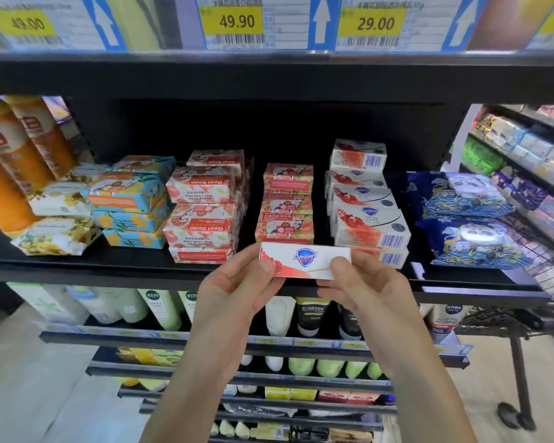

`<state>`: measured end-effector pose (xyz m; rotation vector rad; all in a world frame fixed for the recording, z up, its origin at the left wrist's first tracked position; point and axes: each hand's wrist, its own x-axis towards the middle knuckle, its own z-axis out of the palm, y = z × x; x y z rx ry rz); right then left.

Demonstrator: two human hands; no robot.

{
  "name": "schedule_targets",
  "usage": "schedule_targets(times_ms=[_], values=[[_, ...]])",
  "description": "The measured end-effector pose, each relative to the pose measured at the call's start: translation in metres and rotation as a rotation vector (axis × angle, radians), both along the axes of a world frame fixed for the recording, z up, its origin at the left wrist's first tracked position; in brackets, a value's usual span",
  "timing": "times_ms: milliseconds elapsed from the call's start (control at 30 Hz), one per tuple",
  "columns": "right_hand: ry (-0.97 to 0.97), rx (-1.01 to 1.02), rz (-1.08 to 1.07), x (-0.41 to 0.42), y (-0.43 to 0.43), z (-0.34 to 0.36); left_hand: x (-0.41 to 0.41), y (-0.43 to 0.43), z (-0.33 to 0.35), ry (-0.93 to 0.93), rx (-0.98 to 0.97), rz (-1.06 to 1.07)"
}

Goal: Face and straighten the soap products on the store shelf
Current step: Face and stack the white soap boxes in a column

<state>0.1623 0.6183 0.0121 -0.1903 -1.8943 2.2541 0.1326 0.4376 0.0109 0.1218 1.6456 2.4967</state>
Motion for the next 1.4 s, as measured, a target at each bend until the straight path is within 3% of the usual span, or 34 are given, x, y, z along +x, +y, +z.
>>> schedule_targets(times_ms=[267, 567, 800, 1400], values=[[0.097, -0.106, 0.037, -0.006, 0.004, -0.003, -0.008, -0.008, 0.001, -0.024, 0.002, -0.083], [0.134, -0.008, 0.15, -0.01, 0.003, 0.001, -0.022, -0.018, 0.007, -0.027, -0.031, -0.171], [0.0, 0.018, 0.068, -0.016, -0.013, 0.01, -0.029, -0.023, 0.005, -0.001, -0.037, -0.164], [0.152, 0.029, -0.053, -0.019, -0.031, -0.005, -0.039, -0.036, 0.001, 0.071, -0.06, -0.166]])
